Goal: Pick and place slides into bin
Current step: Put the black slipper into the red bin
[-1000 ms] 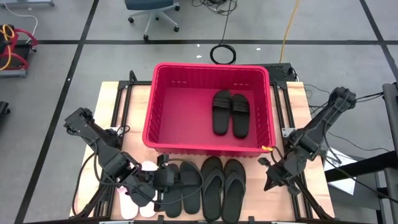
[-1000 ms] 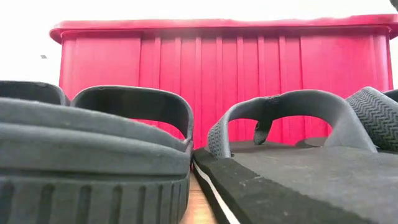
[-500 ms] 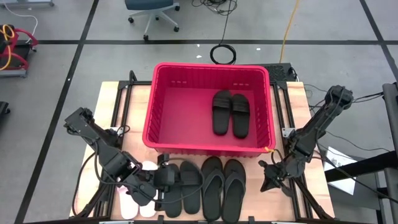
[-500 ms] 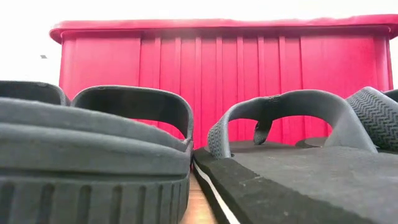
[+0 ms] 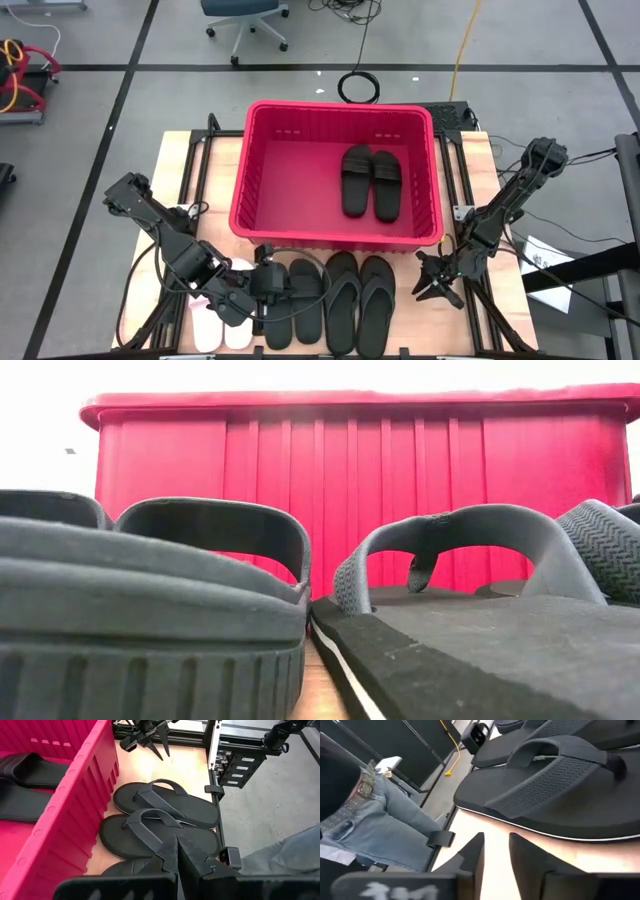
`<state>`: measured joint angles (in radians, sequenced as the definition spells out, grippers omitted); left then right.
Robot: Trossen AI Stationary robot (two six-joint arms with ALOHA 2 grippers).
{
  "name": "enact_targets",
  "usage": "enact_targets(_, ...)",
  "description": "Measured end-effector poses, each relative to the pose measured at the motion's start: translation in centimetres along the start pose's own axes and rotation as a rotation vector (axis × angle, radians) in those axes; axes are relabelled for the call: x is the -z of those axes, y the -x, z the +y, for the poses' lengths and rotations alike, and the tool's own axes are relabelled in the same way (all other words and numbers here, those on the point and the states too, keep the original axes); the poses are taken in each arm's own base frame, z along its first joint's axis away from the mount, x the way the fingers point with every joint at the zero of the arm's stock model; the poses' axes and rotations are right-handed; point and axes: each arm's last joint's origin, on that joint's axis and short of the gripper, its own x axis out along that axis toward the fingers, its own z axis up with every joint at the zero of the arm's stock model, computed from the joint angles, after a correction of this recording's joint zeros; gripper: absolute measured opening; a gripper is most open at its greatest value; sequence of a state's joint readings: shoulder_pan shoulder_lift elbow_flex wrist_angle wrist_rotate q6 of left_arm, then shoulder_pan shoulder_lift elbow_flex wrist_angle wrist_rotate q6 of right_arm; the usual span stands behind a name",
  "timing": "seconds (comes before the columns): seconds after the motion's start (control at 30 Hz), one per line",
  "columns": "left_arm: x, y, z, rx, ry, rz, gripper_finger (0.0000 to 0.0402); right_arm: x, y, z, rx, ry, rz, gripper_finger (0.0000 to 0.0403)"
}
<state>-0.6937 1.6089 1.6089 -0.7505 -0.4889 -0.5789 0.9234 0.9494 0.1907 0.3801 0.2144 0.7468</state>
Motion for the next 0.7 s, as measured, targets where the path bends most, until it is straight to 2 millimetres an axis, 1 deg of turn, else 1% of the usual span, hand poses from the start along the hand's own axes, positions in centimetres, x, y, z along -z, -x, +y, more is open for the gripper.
enact_targets(0.1,0.0,0.0,0.0,0.001,0.000,0.000,0.0002,0.2,-0.2,-0.2,0.030,0.008,0.005,0.0115)
enact_targets(0.23,0.0,0.0,0.0,0.001,0.002,0.000,0.0002,0.2,-0.8,-0.3,0.072,0.007,-0.046,0.0131)
enact_targets(0.3,0.0,0.0,0.0,0.001,0.002,0.001,0.0003,0.1,-1.0,-0.3,0.094,0.022,-0.079,0.0132)
enact_targets(0.4,0.0,0.0,0.0,0.001,0.002,0.000,0.0001,0.5,-1.4,-0.6,0.122,0.027,-0.064,0.0130)
enact_targets(0.5,0.0,0.0,0.0,0.001,0.002,0.001,0.0003,0.9,-1.9,-0.8,0.134,-0.006,-0.048,0.0129)
enact_targets(0.7,0.0,0.0,0.0,0.001,-0.004,0.001,0.0001,0.9,-3.0,-0.5,0.082,0.019,-0.101,0.0128)
